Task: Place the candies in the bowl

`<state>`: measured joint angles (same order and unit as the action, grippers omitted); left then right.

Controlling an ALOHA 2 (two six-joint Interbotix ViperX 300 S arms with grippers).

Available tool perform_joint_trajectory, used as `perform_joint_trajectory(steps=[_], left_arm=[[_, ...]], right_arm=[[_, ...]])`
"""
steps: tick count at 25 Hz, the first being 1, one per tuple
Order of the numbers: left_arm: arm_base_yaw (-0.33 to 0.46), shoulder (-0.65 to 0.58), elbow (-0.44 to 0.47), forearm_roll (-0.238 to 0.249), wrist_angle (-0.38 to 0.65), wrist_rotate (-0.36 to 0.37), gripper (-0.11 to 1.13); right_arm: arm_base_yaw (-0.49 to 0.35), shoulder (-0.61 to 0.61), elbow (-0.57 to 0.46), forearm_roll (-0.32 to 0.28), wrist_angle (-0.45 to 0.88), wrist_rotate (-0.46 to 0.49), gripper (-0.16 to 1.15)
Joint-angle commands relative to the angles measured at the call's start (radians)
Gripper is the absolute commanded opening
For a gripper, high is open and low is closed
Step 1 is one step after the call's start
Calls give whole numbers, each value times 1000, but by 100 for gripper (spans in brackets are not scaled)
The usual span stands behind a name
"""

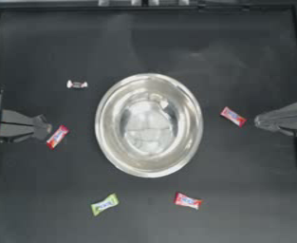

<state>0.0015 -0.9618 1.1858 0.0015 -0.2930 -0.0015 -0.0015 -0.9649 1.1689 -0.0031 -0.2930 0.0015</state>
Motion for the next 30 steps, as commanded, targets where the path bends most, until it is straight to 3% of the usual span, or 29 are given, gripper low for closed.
perform_joint_trajectory(steps=[1,8,10,14,15,17,19,26,30], left_arm=[[0,8,-20,-3,-9,6,-1],[0,15,-18,-3,-3,8,14],[0,15,-18,-3,-2,9,34],[0,18,-14,-3,-2,6,102],[0,21,-14,-3,0,8,112],[5,26,-18,-3,17,8,104],[26,28,-34,-5,77,8,95],[275,110,-173,2,506,12,104],[356,196,-242,72,644,28,103]], right_arm=[[6,8,0,2,-14,5,-6],[8,12,0,-28,-15,0,17],[8,12,0,-41,-15,0,29],[8,12,5,-64,-44,2,82],[8,12,8,-66,-55,2,94],[6,12,11,-64,-61,3,108],[6,12,12,-60,-63,3,102],[8,12,14,-49,-60,11,99],[8,12,15,-48,-61,12,99]])
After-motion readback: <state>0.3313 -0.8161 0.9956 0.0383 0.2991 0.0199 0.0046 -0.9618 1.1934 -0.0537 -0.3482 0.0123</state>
